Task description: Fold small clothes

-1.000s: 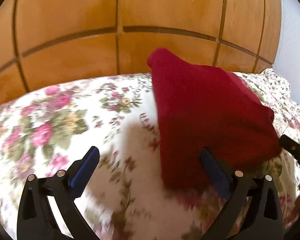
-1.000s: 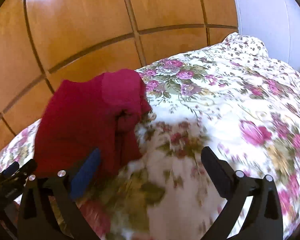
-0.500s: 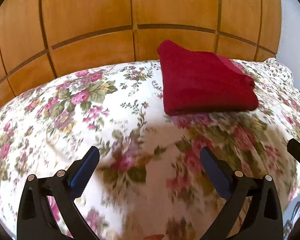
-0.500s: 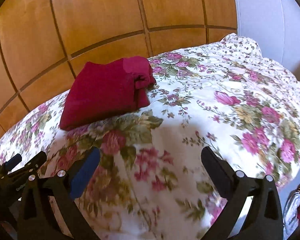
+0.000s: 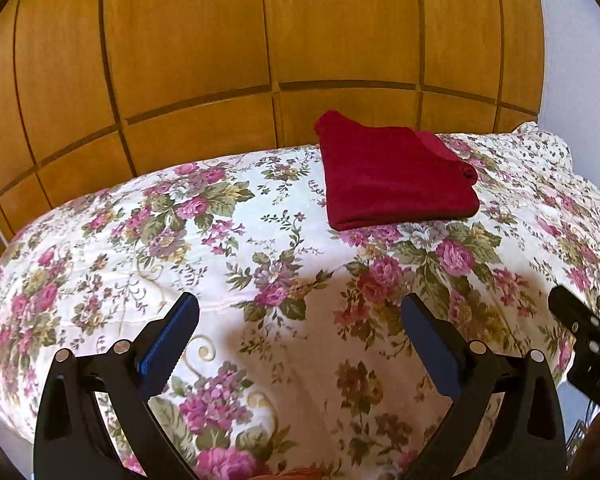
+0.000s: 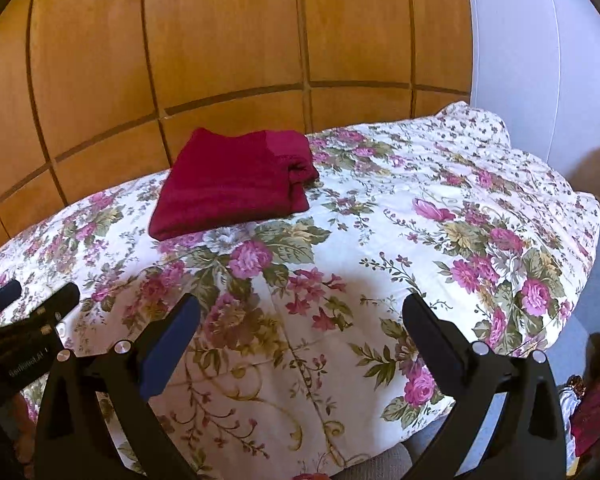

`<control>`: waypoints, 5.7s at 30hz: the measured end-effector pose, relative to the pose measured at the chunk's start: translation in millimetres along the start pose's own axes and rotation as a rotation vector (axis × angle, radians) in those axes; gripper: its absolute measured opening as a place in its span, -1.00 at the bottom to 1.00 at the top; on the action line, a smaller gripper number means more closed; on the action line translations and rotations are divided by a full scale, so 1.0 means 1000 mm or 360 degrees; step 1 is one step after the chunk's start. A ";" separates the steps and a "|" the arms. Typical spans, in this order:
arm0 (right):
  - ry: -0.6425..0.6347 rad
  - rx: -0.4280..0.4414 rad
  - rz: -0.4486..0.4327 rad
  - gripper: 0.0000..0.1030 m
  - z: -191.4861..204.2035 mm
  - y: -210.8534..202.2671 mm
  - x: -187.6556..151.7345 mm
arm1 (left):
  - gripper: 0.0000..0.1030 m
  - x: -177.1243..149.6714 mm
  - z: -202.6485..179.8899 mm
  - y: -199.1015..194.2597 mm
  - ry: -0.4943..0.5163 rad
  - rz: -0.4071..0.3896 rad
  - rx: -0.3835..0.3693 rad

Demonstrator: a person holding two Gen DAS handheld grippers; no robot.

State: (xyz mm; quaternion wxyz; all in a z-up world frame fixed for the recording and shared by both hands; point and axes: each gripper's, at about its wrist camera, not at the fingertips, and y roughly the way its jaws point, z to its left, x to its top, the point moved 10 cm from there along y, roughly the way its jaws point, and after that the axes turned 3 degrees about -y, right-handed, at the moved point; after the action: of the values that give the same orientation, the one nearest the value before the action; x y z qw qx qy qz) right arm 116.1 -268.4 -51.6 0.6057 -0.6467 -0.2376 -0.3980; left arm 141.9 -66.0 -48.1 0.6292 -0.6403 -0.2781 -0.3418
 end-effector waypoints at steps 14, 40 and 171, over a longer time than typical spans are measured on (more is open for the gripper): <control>-0.0033 -0.0034 0.0008 0.96 0.013 -0.015 -0.018 | 0.94 -0.005 0.011 -0.022 -0.0004 -0.0049 -0.0034; -0.0035 -0.0018 0.0010 0.96 0.014 -0.017 -0.017 | 0.94 -0.002 0.008 -0.030 0.0005 -0.0070 -0.0038; -0.0010 -0.0027 0.0119 0.96 0.010 -0.003 -0.031 | 0.94 -0.027 0.003 -0.006 -0.0022 0.0131 -0.0199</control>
State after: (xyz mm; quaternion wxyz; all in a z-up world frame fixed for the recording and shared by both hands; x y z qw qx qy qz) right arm 98.5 -252.4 -74.3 0.6140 -0.6613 -0.2119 -0.3752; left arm 121.5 -61.0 -65.5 0.5996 -0.6915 -0.2341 -0.3279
